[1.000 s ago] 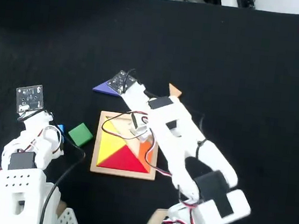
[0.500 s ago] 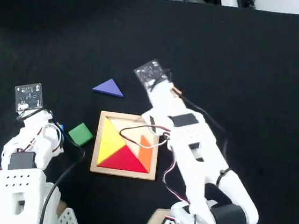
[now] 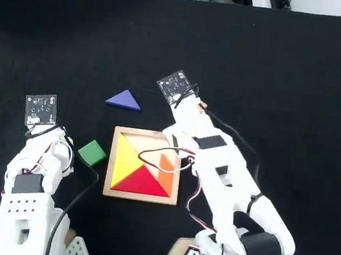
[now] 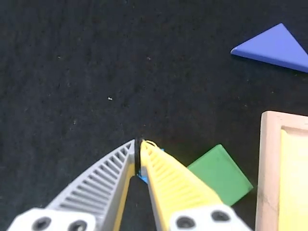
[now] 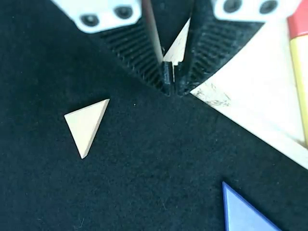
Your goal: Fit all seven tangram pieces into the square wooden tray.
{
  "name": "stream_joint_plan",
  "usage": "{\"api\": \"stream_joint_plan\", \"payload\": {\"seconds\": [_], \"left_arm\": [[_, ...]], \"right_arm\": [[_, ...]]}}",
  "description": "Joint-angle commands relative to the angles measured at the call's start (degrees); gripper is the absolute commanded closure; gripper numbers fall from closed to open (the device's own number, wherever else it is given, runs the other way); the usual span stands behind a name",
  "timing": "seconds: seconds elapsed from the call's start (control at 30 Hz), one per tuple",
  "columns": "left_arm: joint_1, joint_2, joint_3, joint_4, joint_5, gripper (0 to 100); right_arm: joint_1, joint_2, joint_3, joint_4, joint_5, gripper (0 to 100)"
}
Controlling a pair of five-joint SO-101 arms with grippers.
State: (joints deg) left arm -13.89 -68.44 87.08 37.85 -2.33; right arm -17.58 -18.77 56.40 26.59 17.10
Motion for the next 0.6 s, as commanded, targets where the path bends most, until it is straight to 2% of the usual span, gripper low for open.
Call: {"api": "stream_joint_plan", "payload": {"seconds": [0.0, 0.23, 0.43, 0.57], "left_arm": [[0.9, -0.6, -0.4, -1.1, 0.4, 97], [1.2, -0.6, 1.6, -3.3, 0.3, 97], [1.6, 0.0, -10.9, 10.9, -11.3, 97], [8.4, 0.3, -16.3, 17.4, -18.5, 97]], "right_arm": [[0.4, -2.5, -0.1, -1.1, -0.3, 98.7], [0.4, -2.2, 1.1, -4.1, -0.5, 98.7], [0.8, 1.6, 0.4, -6.5, -0.3, 98.7], [1.3, 2.6, -0.3, -6.5, -0.3, 98.7]]}}
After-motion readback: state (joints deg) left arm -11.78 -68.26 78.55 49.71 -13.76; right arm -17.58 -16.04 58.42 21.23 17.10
